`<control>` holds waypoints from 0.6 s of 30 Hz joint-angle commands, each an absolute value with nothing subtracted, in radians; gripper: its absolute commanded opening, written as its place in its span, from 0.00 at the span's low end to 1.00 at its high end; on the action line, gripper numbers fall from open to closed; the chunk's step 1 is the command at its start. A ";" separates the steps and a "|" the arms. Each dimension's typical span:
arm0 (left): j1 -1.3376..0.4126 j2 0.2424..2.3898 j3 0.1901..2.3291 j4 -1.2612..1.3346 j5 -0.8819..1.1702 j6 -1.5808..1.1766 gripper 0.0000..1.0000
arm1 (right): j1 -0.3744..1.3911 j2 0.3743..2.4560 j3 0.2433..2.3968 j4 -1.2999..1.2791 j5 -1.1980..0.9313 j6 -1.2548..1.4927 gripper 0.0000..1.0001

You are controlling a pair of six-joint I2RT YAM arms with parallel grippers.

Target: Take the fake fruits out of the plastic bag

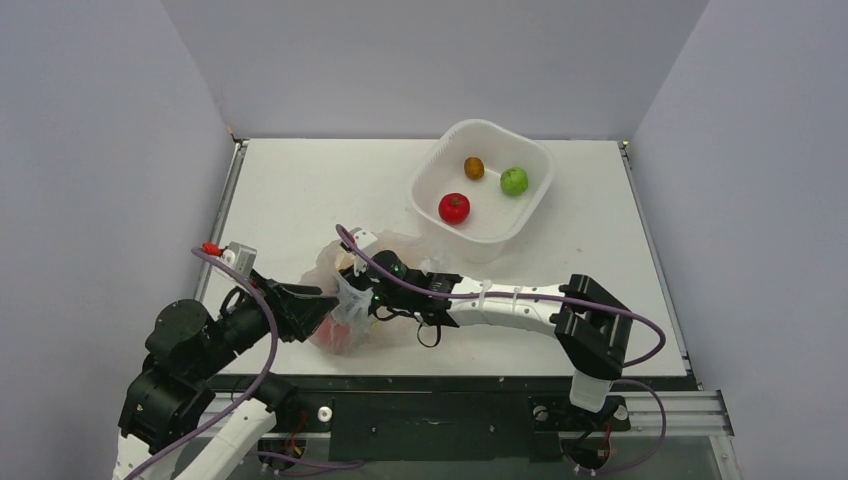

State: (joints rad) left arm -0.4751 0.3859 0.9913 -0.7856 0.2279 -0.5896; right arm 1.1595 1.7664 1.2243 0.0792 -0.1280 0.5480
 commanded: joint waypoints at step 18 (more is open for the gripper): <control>-0.472 0.495 0.938 -0.551 0.569 -0.330 0.62 | 1.136 1.745 1.262 0.143 -0.143 0.608 0.46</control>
